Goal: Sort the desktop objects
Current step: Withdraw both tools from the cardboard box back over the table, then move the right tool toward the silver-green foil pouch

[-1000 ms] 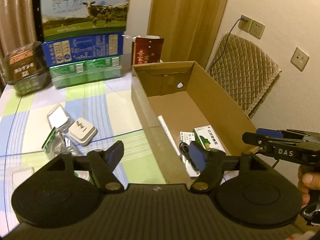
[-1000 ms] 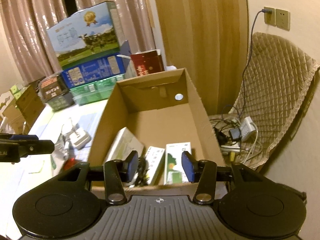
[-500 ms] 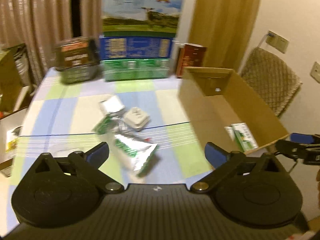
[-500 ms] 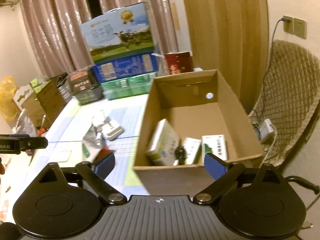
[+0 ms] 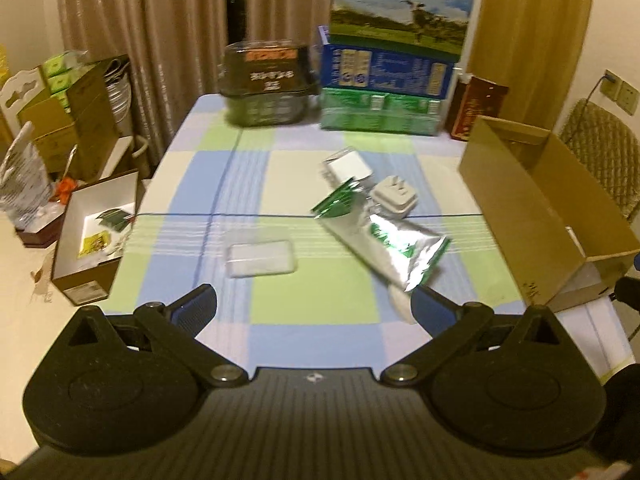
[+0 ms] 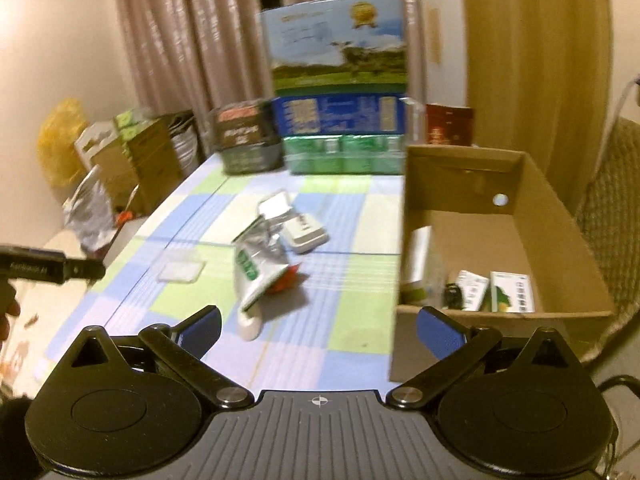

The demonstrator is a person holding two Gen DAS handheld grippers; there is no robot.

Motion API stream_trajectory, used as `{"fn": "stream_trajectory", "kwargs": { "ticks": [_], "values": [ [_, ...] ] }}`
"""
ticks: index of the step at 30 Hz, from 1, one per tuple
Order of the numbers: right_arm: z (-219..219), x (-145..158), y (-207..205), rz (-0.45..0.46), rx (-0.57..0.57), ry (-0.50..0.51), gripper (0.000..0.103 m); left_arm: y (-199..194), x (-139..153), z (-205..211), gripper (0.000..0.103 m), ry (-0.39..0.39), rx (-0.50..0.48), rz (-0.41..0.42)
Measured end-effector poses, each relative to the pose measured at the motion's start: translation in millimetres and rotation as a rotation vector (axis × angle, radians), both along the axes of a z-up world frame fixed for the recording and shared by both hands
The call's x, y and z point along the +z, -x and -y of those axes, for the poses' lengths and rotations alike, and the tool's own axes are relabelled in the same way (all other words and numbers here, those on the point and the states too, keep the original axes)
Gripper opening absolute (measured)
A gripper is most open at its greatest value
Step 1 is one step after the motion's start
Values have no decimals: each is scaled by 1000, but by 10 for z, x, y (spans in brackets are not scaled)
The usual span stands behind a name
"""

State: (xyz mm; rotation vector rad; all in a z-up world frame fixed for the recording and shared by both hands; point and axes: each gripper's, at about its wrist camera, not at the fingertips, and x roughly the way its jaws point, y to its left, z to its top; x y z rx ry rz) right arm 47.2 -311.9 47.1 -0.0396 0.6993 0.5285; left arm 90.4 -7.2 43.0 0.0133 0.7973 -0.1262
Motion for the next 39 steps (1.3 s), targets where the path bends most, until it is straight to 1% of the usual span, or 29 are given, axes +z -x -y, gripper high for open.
{"fn": "stream_trajectory", "kwargs": {
  "ticks": [6,11,15,21,27,30,33,39],
  "values": [
    [-250,-152,72,-6,56,29,101,45,-105,-242,101,-22,12,-16],
    [-424,-273,61,-16,79,45,101,15,-180,-378,101,-29,-9,-23],
    [-529,-384,47,-30,86,65,101,-33,-257,-432,101,-40,-29,-32],
    [-688,-531,-46,-46,83,80,101,-145,-380,-472,101,-30,-55,-43],
    [-919,-606,-207,-24,120,126,101,-305,-524,-464,101,-26,-83,-54],
    [-1070,-625,-340,-14,157,159,101,-415,-601,-441,101,-50,-119,-67],
    [-1260,-658,-519,-25,206,196,101,-542,-677,-420,101,-86,-180,-81],
    [-1658,-725,-1108,-125,293,240,101,-884,-794,-433,101,-149,-318,-107]
  ]
}}
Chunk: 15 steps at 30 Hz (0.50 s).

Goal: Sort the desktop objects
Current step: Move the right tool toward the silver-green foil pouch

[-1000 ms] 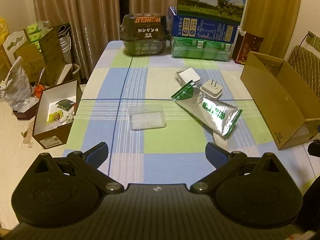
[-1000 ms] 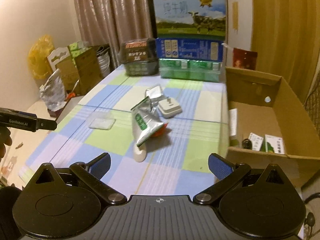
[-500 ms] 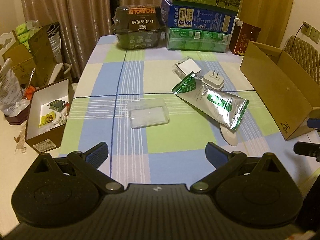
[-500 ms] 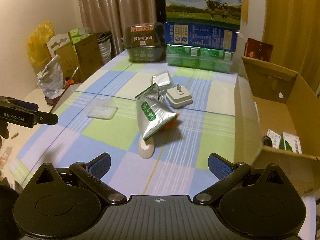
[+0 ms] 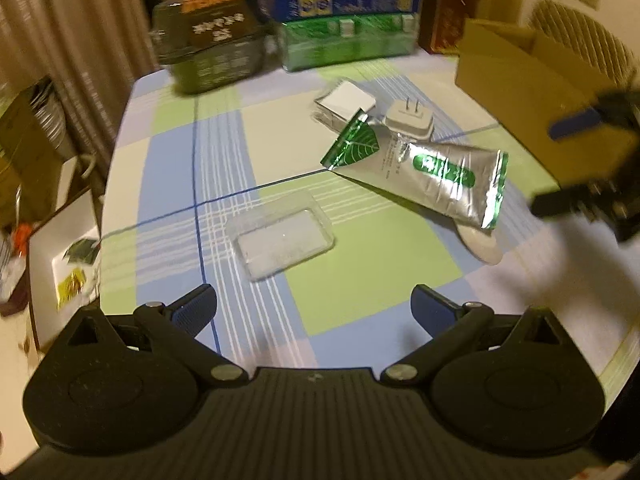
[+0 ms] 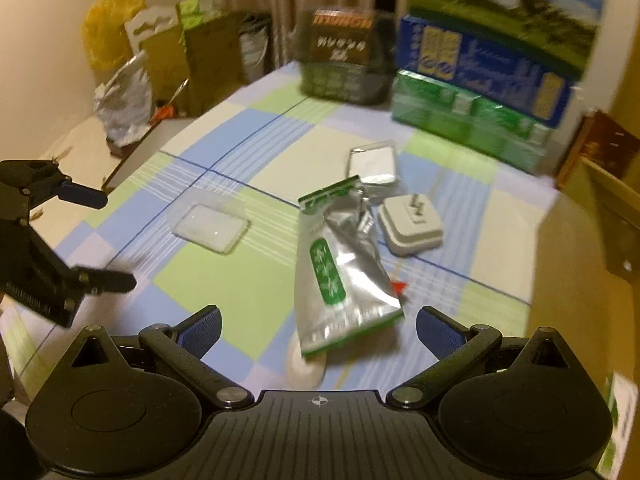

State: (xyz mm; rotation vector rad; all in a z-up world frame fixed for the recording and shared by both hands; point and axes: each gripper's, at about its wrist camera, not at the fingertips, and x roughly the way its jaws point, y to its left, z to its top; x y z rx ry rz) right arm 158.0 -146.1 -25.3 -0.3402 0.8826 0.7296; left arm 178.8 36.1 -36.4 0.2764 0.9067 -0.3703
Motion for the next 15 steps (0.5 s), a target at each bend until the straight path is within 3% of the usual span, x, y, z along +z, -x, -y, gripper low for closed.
{"fn": "stream_trajectory", "kwargs": {
  "ticks": [8,15],
  "values": [
    [-356,-309,-667,-99,55,133,101,-441,-193,-6,101,-68,-148,-42],
    [-606,-551,-876,-142,91,219,101,-737,-393,10,101,-92,-235,-82]
  ]
}}
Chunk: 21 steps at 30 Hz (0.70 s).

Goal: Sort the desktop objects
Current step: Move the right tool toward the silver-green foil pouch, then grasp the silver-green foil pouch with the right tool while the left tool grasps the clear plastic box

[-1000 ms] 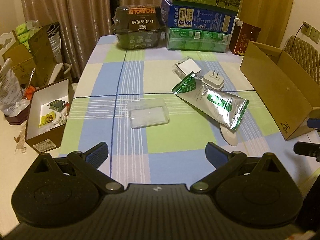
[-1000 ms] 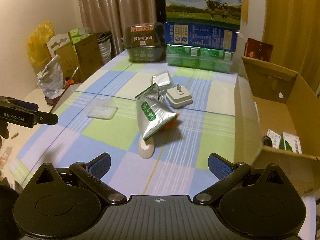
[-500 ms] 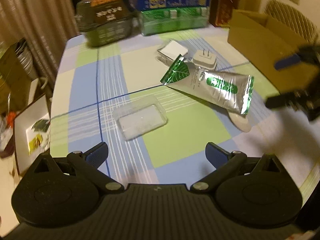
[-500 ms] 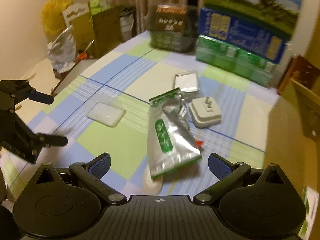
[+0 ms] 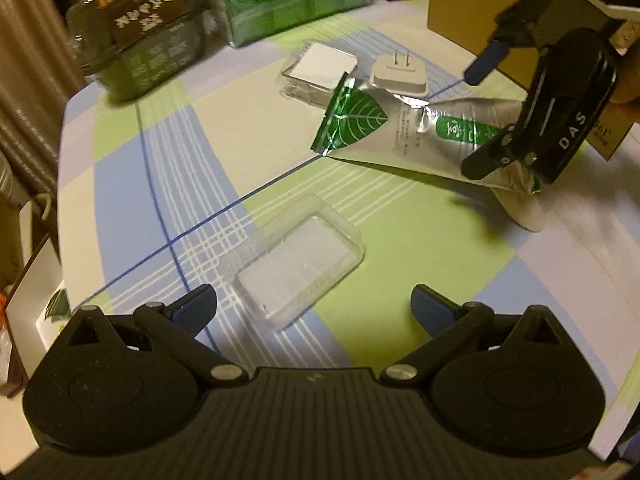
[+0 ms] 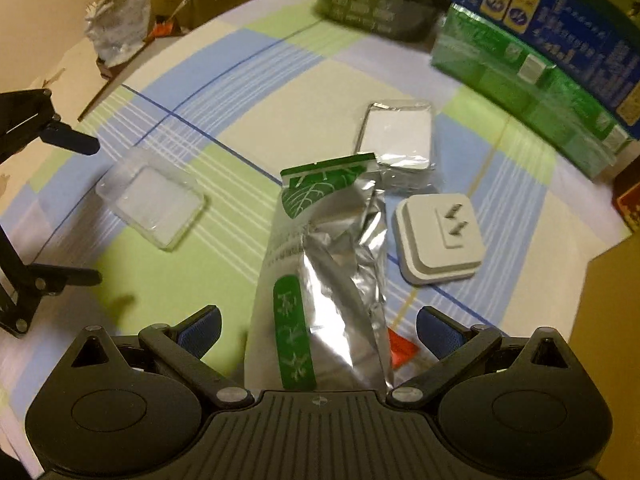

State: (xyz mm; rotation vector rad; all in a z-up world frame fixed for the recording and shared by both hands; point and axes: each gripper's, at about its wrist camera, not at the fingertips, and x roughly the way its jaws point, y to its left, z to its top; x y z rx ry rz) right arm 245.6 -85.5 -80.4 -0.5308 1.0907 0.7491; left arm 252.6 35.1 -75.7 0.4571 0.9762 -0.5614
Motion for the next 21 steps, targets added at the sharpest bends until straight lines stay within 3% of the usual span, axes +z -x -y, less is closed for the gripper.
{"fn": "stream_trajectory", "kwargs": {
  "ticks": [11,18,21],
  "values": [
    [-170,-134,-182,-36,-5,60,101,-345,-160,20,100,-8,-100,-15],
    [-170,-188,-224,-46,-4,69,101,-430,-311,94,88,-67,-204,-47],
    [-168,-201,-228,-51,-4,68,91,-456,-334,88,83,-60,-212,-63]
  ]
}}
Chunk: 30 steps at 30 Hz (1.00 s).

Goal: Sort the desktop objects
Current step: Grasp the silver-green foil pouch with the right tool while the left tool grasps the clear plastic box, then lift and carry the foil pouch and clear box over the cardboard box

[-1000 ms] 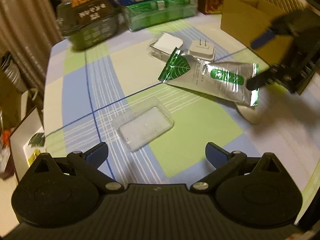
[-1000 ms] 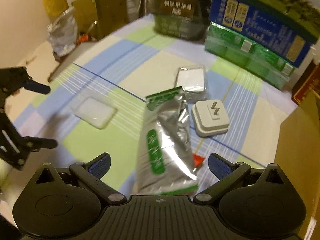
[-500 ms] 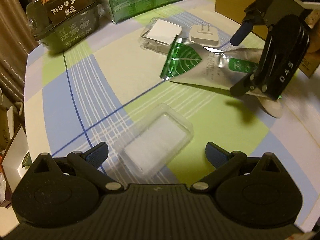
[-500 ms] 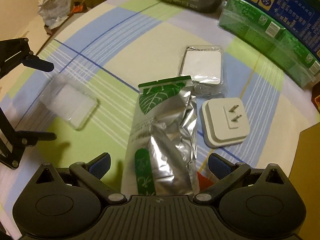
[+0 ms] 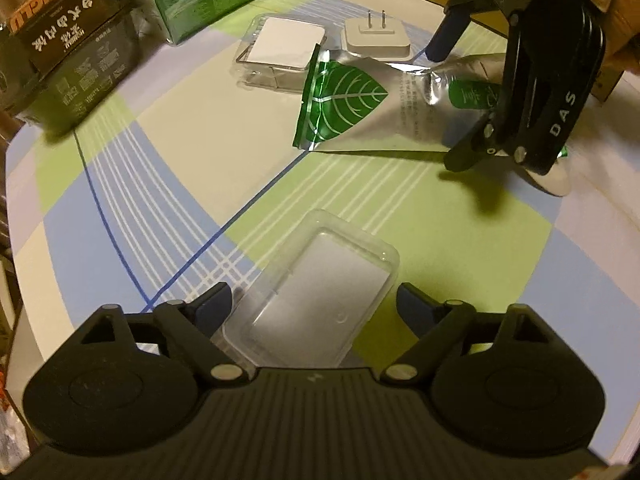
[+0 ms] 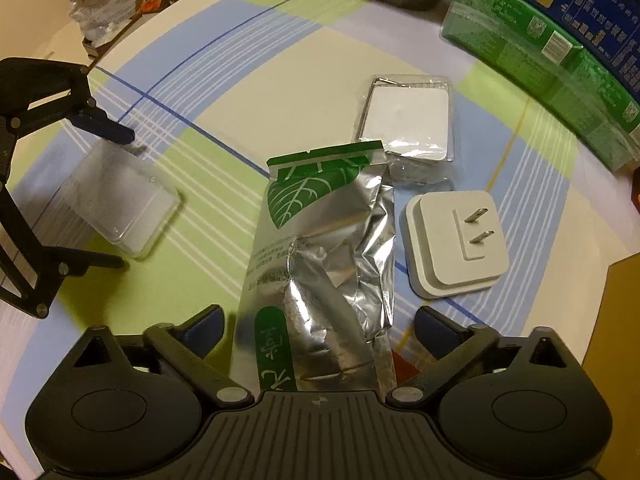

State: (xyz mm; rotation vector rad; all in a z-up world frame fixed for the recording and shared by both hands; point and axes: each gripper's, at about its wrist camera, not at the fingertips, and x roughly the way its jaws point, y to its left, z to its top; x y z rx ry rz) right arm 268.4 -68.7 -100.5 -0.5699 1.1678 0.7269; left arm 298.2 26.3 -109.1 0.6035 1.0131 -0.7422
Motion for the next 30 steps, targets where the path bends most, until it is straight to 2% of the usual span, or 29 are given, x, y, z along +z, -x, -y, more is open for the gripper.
{"fn": "stream_trajectory", "kwargs": {
  "ticks": [2,4,5,14,21,25,30],
  "values": [
    [0,-18,-5,-9,1,1,83,-3,6,-13,74,10,3,-17],
    [1,-28,-3,-15,3,0,79,6,21,-13,56,15,17,-42],
    [-1,-28,1,-10,3,3,78,19,29,-13,53,21,22,-58],
    [-41,-34,0,-6,-1,20,76,122,27,97,52,0,68,-71],
    [-54,-33,-12,-6,1,29,74,58,9,94,52,36,150,-75],
    [-68,25,16,11,7,17,58,58,9,103,52,39,175,-75],
    [-75,102,67,21,6,10,52,95,13,119,51,31,205,-78]
  ]
}}
